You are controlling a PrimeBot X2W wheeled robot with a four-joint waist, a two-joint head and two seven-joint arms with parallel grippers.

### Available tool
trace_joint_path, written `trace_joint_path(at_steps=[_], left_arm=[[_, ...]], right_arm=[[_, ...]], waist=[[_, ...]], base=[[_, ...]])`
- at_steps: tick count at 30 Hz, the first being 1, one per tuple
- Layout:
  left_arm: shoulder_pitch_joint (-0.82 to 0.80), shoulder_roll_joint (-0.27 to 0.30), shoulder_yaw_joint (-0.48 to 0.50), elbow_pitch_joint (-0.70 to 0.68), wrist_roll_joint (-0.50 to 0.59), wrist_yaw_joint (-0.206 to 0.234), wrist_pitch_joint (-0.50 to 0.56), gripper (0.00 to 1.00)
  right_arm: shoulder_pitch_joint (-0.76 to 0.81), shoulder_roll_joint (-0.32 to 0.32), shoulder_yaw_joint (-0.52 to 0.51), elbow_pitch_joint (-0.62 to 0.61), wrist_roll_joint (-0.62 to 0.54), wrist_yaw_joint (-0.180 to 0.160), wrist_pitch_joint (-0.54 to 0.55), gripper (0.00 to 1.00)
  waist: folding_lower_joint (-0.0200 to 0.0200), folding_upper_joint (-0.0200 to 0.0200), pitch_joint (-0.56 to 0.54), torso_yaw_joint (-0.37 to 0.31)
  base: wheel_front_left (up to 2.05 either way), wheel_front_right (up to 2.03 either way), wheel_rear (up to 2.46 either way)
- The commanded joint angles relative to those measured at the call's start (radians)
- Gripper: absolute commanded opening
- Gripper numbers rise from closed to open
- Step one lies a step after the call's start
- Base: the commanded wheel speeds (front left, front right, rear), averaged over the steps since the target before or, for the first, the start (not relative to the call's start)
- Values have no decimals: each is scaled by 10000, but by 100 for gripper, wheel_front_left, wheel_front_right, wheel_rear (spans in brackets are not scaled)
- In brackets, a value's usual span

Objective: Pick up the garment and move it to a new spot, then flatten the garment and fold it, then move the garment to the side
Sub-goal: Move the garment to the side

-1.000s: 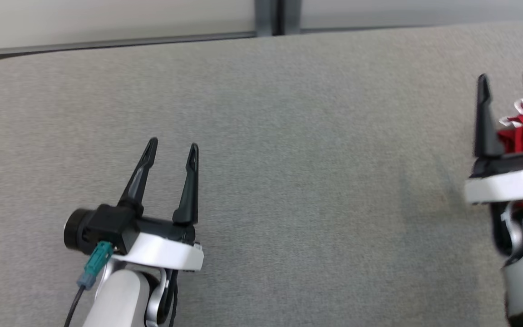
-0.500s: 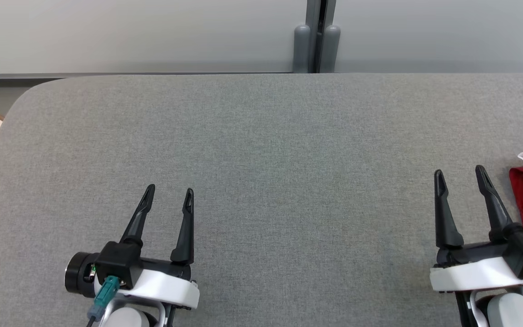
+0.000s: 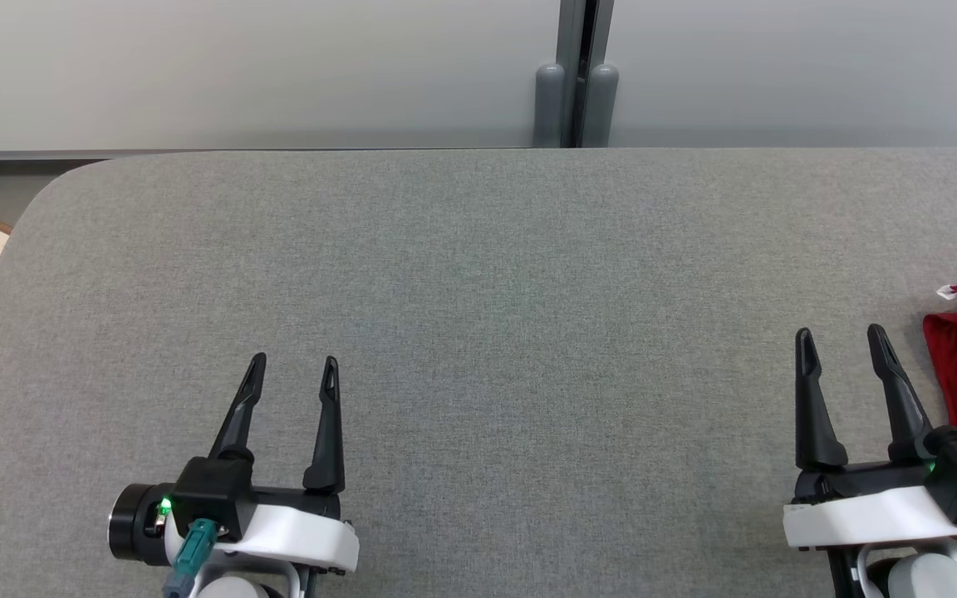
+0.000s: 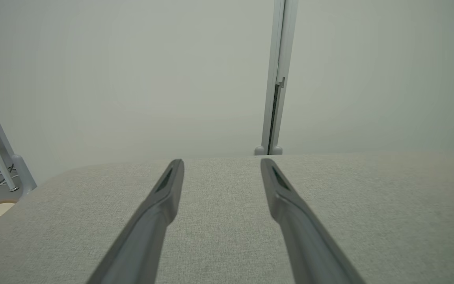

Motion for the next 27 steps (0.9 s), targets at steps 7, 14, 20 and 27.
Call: trace_joint_path(at_steps=[7, 14, 20, 27], left_arm=[[-60, 49, 24, 34, -126, 149, 5, 100], [-141, 49, -78, 36, -99, 13, 5, 100], [-19, 49, 86, 154, -292, -208, 5, 100], [62, 47, 315, 24, -267, -343, 6, 100]], right_arm=[[110, -16, 149, -31, 121, -6, -49, 100], [60, -15, 186, -49, 278, -6, -49, 100], [89, -14, 296, 27, 337, -6, -49, 100], [104, -14, 355, 22, 392, -6, -50, 100]], waist=[[0, -1, 4, -15], [0, -1, 28, -35], [0, -1, 10, -80], [0, -1, -14, -91]], base=[[0, 0, 0], [0, 0, 0], [0, 0, 0], [0, 0, 0]])
